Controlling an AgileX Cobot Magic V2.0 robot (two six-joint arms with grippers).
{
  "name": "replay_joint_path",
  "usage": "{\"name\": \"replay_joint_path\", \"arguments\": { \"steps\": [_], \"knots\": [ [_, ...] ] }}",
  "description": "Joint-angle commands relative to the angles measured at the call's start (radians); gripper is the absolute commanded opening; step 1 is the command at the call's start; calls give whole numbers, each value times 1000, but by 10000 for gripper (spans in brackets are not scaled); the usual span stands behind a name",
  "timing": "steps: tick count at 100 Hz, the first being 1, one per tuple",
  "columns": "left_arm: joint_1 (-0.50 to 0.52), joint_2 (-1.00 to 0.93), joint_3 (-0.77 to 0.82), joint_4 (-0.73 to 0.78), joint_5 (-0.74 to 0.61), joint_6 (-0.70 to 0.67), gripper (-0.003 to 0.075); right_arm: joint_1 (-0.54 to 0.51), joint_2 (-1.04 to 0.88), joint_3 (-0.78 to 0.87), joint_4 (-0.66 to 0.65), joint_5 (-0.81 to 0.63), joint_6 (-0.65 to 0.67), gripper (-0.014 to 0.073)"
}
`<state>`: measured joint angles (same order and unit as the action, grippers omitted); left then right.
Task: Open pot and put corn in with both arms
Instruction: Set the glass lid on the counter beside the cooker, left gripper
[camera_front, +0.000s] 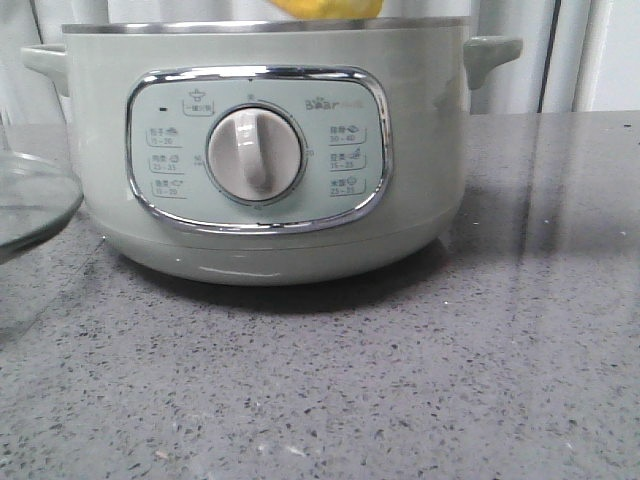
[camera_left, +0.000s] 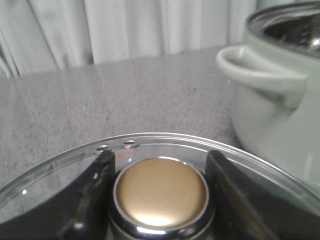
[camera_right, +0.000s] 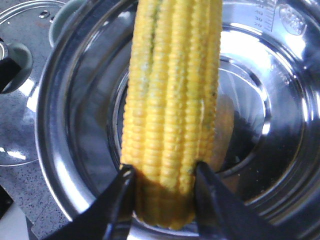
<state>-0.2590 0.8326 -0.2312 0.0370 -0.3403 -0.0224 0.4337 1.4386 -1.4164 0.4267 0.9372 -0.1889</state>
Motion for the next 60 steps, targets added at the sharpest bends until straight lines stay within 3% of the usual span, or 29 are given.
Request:
{"name": "replay_joint_path", "arguments": {
  "steps": [1, 22, 40, 60],
  "knots": [
    [1, 56, -40, -48, -214, -2, -20, 0, -12, -38, 18, -57, -18, 349],
    [1, 197, -40, -56, -348, -2, -20, 0, -9, -38, 18, -69, -18, 365],
    [1, 273, -40, -58, -366, -2, 2, 0, -9, -38, 18, -53, -18, 365],
    [1, 283, -40, -58, -370, -2, 296, 0, -9, -38, 18, -49, -18, 365]
  ]
}}
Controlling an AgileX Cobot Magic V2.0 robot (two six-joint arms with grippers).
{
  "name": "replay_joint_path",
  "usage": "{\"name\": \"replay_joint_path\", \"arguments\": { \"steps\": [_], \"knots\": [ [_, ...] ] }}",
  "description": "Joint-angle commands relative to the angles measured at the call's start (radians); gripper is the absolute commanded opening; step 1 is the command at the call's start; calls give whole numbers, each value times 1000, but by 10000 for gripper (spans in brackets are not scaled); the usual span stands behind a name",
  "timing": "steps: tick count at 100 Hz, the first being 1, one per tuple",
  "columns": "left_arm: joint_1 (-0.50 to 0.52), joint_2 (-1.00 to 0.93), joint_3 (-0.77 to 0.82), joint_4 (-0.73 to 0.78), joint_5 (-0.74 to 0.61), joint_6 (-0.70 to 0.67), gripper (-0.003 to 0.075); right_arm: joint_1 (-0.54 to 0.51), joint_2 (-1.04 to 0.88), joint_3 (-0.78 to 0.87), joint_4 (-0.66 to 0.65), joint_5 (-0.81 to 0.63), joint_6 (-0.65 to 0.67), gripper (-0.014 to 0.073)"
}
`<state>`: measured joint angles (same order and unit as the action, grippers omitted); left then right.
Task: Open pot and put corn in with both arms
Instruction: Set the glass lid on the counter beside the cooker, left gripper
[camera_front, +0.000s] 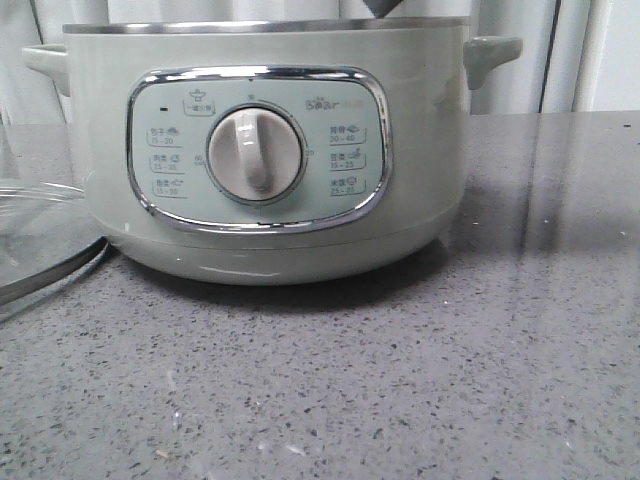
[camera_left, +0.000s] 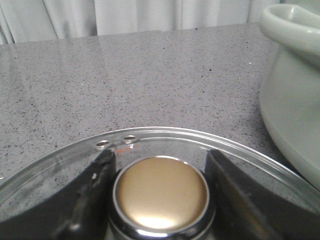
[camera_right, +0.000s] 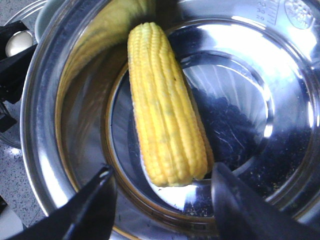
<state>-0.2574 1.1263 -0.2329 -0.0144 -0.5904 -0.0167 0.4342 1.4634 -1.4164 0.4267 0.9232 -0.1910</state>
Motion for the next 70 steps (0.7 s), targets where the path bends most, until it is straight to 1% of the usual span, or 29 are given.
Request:
{"name": "replay_joint_path", "arguments": {
  "steps": [1, 3, 9, 33, 42, 51, 59, 70],
  "knots": [
    [0, -11, -38, -7, -120, -8, 304, -1, -34, -38, 18, -35, -16, 365],
    [0, -11, -38, -9, -120, -8, 330, -1, -34, -38, 18, -35, -16, 365],
    [0, -11, -38, -11, -120, -8, 351, -1, -34, -38, 18, -35, -16, 365],
    [0, -27, -38, -11, -124, -8, 351, -1, -34, -38, 18, -33, -16, 365],
    [0, -79, -38, -11, -124, -8, 351, -1, -44, -38, 17, -28, -16, 365],
    [0, -174, -38, -11, -111, -10, 351, -1, -71, -38, 12, -32, -16, 356],
    [-4, -280, -38, -11, -60, -40, 349, -1, -107, -38, -10, -48, -16, 297],
    [-28, -461, -38, -6, 26, -45, 345, -1, -157, -38, -53, -50, -16, 162]
  ]
}}
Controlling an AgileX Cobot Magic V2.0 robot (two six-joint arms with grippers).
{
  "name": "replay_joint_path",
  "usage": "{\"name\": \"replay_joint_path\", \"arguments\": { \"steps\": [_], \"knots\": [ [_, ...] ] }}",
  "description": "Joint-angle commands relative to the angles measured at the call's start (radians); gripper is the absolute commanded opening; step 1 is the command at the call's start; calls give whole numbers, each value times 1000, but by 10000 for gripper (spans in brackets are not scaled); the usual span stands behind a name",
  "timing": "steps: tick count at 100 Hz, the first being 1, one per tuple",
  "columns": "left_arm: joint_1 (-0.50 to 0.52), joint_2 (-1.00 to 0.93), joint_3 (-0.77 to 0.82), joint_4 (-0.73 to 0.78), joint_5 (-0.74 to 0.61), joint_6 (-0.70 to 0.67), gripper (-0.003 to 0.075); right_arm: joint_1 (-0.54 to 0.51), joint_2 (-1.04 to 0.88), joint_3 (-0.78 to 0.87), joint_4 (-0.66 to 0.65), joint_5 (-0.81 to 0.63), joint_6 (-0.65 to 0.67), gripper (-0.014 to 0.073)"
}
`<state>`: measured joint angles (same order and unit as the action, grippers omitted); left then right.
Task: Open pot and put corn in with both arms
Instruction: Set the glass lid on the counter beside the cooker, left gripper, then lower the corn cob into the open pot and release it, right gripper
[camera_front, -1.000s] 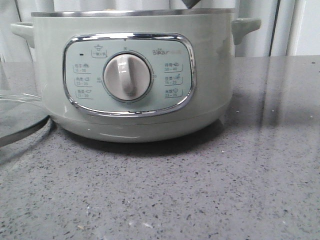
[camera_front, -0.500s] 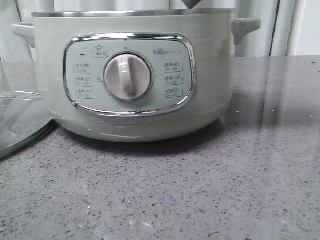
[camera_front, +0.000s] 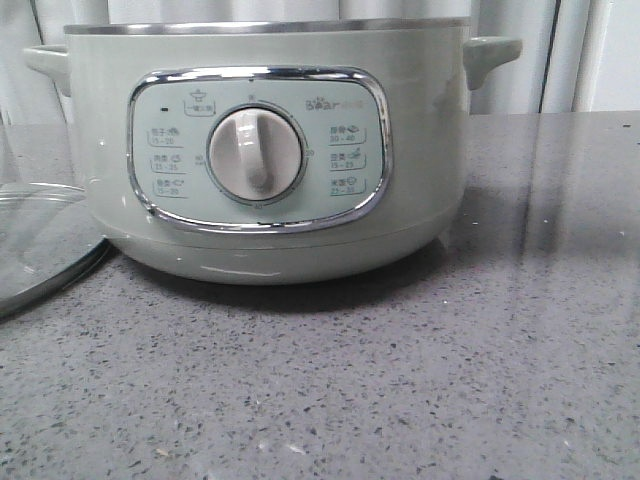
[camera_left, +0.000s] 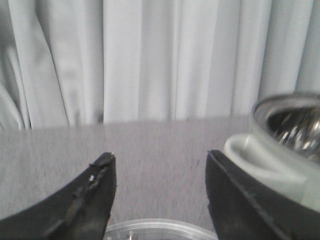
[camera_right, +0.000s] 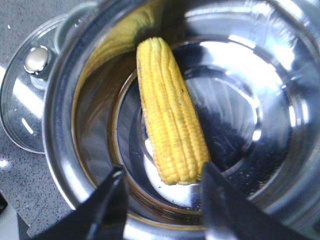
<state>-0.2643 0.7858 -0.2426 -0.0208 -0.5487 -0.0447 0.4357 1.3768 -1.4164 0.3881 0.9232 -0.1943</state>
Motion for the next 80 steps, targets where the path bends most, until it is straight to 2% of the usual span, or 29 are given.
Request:
{"name": "replay_joint_path", "arguments": {
  "steps": [1, 11, 22, 36, 41, 53, 80],
  "knots": [
    [-21, -132, -29, 0, -13, -17, 344, -2, -78, -38, -18, -50, -12, 146],
    [-49, -315, -29, 1, 13, -17, 298, -2, -127, -36, -26, -21, -12, 52],
    [-66, -482, -31, 1, 74, -17, 162, -2, -186, -36, -26, 16, -12, -16],
    [-66, -668, -72, 1, 374, -17, -20, -2, -264, -34, -39, 16, -12, -46],
    [-66, -721, -83, -1, 474, -17, -20, -2, -301, -30, -53, 16, -12, -46],
    [-66, -818, -91, -1, 590, -17, -20, -2, -402, 34, -75, -27, -12, -46],
    [-66, -811, -91, -48, 707, -17, -20, -2, -722, 388, -135, -285, -12, -46]
  ]
}}
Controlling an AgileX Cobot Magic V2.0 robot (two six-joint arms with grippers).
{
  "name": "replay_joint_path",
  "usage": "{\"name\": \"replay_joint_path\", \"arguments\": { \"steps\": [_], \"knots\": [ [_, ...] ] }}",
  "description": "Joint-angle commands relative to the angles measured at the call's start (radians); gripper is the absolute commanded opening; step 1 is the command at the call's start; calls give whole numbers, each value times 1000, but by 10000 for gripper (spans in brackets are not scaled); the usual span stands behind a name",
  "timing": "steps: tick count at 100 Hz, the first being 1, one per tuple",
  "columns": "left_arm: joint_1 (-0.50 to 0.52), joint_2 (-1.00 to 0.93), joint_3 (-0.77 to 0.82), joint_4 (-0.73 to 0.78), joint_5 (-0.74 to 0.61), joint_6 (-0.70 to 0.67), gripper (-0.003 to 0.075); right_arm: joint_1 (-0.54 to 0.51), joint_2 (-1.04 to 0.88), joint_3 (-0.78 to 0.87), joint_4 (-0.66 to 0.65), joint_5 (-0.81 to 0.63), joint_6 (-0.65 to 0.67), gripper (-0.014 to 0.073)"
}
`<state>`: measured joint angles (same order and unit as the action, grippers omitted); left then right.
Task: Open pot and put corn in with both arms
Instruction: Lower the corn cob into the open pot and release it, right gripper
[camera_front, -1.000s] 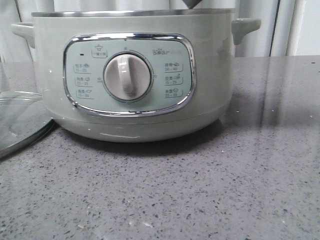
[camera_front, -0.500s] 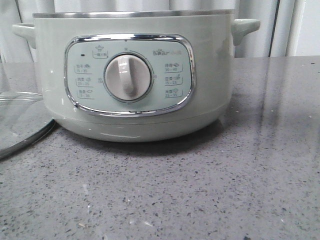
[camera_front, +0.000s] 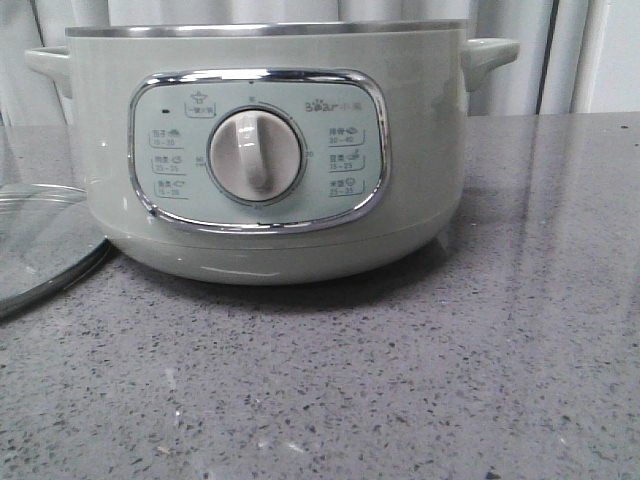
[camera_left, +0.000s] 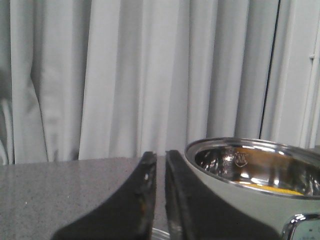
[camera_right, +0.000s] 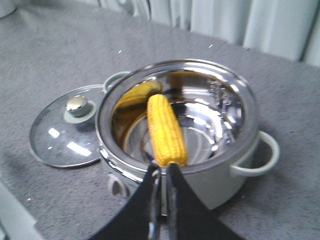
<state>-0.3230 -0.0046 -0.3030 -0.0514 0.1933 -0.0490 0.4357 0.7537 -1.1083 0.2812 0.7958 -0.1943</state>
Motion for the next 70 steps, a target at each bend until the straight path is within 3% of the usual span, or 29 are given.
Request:
{"name": "replay_joint_path", "arguments": {
  "steps": [1, 21, 38, 70],
  "knots": [
    [-7, -20, -31, -18, -33, -13, -20, -2, -118, 91, -34, -164, -12, -46],
    [-7, -20, -29, -18, 16, -13, -20, -2, -384, 383, -135, -292, -12, -46],
    [-7, -20, -29, -18, 16, -13, -20, -2, -553, 546, -140, -292, -12, -46],
    [-7, -20, -29, -18, 16, -13, -20, -2, -608, 716, -140, -292, -12, -46]
  ]
}}
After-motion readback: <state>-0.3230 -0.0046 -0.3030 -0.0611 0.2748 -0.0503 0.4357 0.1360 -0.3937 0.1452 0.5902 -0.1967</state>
